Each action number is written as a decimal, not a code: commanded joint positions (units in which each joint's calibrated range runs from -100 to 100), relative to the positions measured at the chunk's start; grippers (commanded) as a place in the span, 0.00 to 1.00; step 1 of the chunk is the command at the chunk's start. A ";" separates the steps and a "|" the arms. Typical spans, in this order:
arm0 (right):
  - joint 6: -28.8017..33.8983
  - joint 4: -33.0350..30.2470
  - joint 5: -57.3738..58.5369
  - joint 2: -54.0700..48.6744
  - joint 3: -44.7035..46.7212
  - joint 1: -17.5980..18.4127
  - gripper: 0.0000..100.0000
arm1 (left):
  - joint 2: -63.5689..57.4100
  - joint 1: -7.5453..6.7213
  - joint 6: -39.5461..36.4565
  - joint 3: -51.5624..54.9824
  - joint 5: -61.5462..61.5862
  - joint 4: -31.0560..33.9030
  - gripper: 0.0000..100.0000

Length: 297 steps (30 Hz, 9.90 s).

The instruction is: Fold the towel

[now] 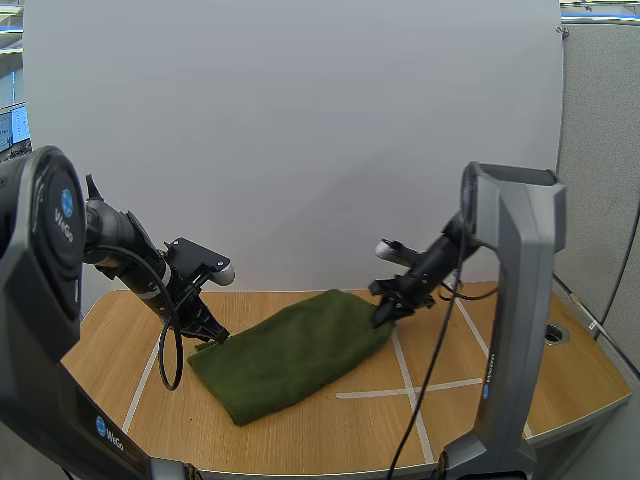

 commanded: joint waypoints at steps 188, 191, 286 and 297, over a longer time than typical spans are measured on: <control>-6.78 1.04 -32.94 -20.01 30.23 -3.24 1.00 | 29.66 -14.82 1.32 -25.56 14.85 -11.69 0.00; -6.78 0.67 -32.94 -20.01 30.23 -3.24 1.00 | 26.59 -14.82 1.32 -24.14 15.37 -11.53 0.00; -9.72 8.98 -5.62 -26.77 29.54 -2.30 0.00 | 2.99 -5.22 4.59 -11.33 21.21 -8.44 0.00; -5.90 8.74 -8.32 -26.77 29.54 5.09 0.00 | 2.99 0.95 6.86 -11.33 32.31 -8.44 0.00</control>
